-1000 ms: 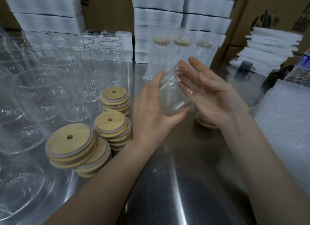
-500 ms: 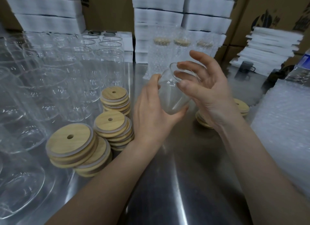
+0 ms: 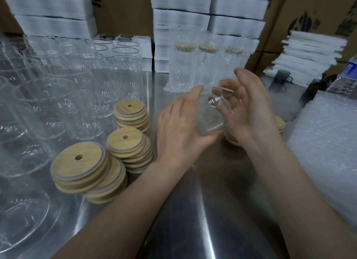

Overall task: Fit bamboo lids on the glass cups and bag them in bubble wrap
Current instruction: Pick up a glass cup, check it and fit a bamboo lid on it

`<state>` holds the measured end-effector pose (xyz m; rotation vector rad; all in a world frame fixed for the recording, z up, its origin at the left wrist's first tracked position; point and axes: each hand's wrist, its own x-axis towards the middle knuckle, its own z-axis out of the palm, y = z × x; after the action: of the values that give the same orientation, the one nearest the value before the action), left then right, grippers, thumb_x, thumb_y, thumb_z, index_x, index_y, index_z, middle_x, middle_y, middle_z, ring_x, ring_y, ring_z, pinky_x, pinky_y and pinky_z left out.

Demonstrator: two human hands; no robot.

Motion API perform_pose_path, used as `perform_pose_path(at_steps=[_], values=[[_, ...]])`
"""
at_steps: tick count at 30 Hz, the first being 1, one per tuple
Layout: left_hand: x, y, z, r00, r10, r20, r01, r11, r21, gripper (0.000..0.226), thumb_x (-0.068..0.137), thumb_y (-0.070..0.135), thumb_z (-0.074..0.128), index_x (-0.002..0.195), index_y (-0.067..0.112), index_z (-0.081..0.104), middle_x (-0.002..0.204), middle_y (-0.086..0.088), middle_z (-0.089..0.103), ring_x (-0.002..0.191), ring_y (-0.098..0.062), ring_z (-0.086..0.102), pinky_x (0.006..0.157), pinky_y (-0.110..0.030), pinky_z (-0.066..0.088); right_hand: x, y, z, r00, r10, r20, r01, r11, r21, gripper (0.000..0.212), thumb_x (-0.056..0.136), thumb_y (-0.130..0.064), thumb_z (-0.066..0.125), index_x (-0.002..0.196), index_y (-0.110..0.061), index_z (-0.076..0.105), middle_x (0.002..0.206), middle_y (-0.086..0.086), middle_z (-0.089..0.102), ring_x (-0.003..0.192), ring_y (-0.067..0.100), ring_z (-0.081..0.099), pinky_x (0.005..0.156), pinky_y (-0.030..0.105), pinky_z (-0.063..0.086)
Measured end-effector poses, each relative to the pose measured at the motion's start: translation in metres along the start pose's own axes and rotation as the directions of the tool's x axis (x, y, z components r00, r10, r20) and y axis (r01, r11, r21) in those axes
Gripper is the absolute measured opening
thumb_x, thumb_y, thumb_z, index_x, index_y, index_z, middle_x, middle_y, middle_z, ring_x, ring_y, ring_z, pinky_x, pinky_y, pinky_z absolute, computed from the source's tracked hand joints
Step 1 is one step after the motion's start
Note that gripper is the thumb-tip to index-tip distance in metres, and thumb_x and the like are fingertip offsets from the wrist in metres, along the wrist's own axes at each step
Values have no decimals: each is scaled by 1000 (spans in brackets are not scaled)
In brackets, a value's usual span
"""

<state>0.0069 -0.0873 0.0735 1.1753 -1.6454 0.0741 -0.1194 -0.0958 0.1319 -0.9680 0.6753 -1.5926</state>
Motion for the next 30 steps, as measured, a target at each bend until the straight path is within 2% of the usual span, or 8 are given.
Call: perform_pose_path(at_steps=[4, 7, 10, 12, 16, 20, 25, 30], values=[[2, 7, -7, 924, -374, 82, 372, 821, -434, 89, 56, 66, 74, 132, 36, 39, 112, 18, 58, 101, -1, 60, 87, -30, 53, 3, -1, -1, 991, 34, 132, -44, 996, 74, 23, 94, -26, 56, 111, -10, 60, 102, 11, 69, 107, 29, 67, 96, 42, 54], [10, 7, -10, 777, -571, 266, 566, 450, -691, 84, 55, 62, 74, 125, 23, 50, 106, -2, 67, 93, -22, 70, 80, -41, 59, 3, 0, -2, 969, -72, 235, 119, 974, -192, 17, 88, -23, 61, 102, -13, 65, 102, 6, 66, 109, 28, 63, 99, 43, 51], [16, 6, -14, 643, -554, 530, 645, 18, -764, 63, 67, 60, 70, 116, 21, 65, 98, -16, 71, 80, -32, 73, 62, -44, 60, 0, -3, -5, 905, -157, 396, 341, 824, -453, 17, 77, -29, 68, 90, -18, 67, 103, 1, 65, 109, 26, 62, 98, 45, 52], [18, 3, -17, 574, -521, 631, 662, -159, -733, 83, 69, 69, 65, 127, 11, 56, 99, -18, 71, 77, -30, 74, 58, -39, 58, -4, -7, -4, 835, -109, 540, 436, 730, -527, 17, 75, -29, 71, 90, -22, 67, 113, 4, 61, 118, 17, 58, 100, 40, 50], [20, -5, -16, 504, -424, 752, 610, -442, -658, 90, 74, 77, 57, 126, 3, 56, 99, -20, 72, 88, -32, 73, 76, -44, 57, -10, -12, -5, 714, 167, 680, 502, 554, -664, 61, 63, -39, 85, 118, -41, 60, 146, -8, 42, 143, 7, 32, 119, 40, 28], [18, -6, -13, 498, -330, 802, 558, -586, -588, 95, 71, 78, 62, 132, 6, 54, 128, -24, 60, 110, -40, 65, 98, -53, 49, -15, -6, 3, 703, 228, 673, 576, 373, -728, 94, 59, -36, 93, 136, -45, 40, 157, -14, 24, 145, -6, 16, 114, 11, 21], [18, -6, -12, 544, -253, 800, 521, -646, -558, 95, 70, 75, 67, 136, 10, 47, 133, -23, 56, 112, -42, 63, 89, -53, 54, -16, 5, 7, 708, -8, 706, 684, 258, -683, 81, 64, -32, 91, 131, -31, 45, 147, -8, 41, 142, 7, 34, 116, 29, 31], [15, -5, -12, 613, -143, 777, 575, -593, -564, 71, 79, 59, 70, 126, 8, 56, 119, -21, 66, 112, -40, 64, 83, -46, 57, -15, 15, 3, 753, -225, 619, 656, 340, -674, 73, 63, -43, 86, 124, -27, 48, 131, -6, 55, 129, 9, 51, 108, 36, 43]])
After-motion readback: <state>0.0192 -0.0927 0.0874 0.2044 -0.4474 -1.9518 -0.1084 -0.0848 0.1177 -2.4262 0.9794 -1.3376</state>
